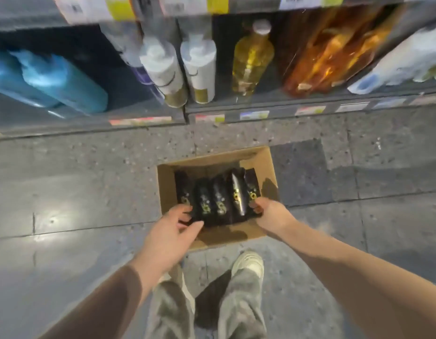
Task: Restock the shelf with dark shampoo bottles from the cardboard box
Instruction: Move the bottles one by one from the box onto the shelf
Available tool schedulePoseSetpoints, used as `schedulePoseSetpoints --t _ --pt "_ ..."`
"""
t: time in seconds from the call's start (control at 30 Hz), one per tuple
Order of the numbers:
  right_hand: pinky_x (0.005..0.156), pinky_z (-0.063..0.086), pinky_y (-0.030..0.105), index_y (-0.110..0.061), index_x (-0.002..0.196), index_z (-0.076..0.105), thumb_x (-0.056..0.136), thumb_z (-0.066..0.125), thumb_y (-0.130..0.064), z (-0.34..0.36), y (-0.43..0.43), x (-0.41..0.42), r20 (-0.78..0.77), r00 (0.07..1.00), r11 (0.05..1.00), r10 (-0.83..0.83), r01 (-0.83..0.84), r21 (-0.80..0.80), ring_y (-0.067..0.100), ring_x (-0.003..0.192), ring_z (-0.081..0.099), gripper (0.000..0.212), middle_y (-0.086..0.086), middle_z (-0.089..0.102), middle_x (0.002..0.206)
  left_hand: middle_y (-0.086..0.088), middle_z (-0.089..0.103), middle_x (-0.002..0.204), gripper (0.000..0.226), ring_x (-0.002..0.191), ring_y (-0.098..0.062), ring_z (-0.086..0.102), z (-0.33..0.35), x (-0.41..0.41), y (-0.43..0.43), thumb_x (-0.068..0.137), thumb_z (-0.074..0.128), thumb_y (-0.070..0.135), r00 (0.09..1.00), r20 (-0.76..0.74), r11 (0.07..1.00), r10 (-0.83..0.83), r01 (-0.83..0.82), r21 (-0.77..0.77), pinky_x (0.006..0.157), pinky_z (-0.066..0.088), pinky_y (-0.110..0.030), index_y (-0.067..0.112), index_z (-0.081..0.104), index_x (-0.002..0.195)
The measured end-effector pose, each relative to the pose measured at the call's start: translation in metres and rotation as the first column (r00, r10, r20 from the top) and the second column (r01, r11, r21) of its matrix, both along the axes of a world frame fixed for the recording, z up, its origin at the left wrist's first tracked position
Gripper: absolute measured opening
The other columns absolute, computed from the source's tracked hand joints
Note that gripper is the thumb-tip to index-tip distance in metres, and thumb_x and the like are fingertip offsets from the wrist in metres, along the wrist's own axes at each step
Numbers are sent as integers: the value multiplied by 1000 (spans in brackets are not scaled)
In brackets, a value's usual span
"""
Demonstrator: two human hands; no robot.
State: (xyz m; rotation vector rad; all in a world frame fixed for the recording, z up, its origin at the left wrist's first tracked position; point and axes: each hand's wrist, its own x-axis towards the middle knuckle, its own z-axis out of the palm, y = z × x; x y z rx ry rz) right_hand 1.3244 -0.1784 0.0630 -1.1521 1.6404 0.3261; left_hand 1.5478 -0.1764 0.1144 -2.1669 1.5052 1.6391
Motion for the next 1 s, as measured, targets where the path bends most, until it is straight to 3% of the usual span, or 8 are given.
schedulePoseSetpoints --t 0.1,0.3,0.4,0.57,0.7,0.9,0.93,1.0 --pt "82 44 30 -14 119 49 84 62 -19 -68 -1 9 -31 999 999 -23 24 40 26 104 56 37 10 58 117 16 59 90 32 76 4 56 -50 9 6 84 63 28 998 -27 998 63 -63 -10 58 41 -4 26 54 115" --pt "77 40 33 -21 132 39 88 57 -19 -165 -5 35 -145 989 999 -42 42 0 30 114 50 48 8 48 131 11 62 102 37 92 -3 59 -113 28 17 84 64 21 991 -67 993 114 -115 -6 65 43 -4 31 52 116" --pt "93 41 38 -17 134 37 89 57 -16 -197 -5 50 -114 984 990 -138 138 -7 31 119 48 50 12 45 135 17 60 98 40 82 1 57 -123 34 16 83 64 21 996 -25 993 89 -90 -70 59 40 3 35 49 116" --pt "98 38 41 -4 135 33 79 70 -30 -209 -9 65 -132 965 973 -228 231 12 36 121 45 72 20 45 134 12 61 96 43 80 -3 60 -125 37 13 80 67 19 996 -30 991 78 -81 -110 65 43 -1 28 50 119" --pt "93 44 43 -5 130 39 80 67 -39 -214 -8 72 -181 949 965 -259 263 -4 37 119 48 67 18 49 130 10 62 94 44 76 -5 62 -126 38 14 80 67 18 996 -44 988 72 -77 -132 62 42 -3 25 52 120" --pt "91 45 40 -9 134 35 82 64 -26 -212 -7 72 -190 954 973 -232 229 -35 38 120 47 61 19 47 134 17 59 85 42 72 8 57 -130 40 16 79 68 20 999 -32 983 36 -41 -176 59 40 -2 26 52 117" --pt "91 45 39 -10 134 36 83 63 -24 -208 -9 70 -209 919 943 -334 326 -72 38 120 46 59 19 46 135 17 58 85 42 71 9 57 -130 39 16 78 69 20 999 -27 984 33 -37 -176 58 40 -2 25 52 117" --pt "90 44 39 -8 126 42 82 65 -28 -184 -10 66 -160 947 961 -278 271 -63 35 116 50 54 17 50 128 17 57 87 43 67 5 59 -127 37 15 79 68 21 999 -23 985 31 -34 -169 57 40 -2 24 52 118"
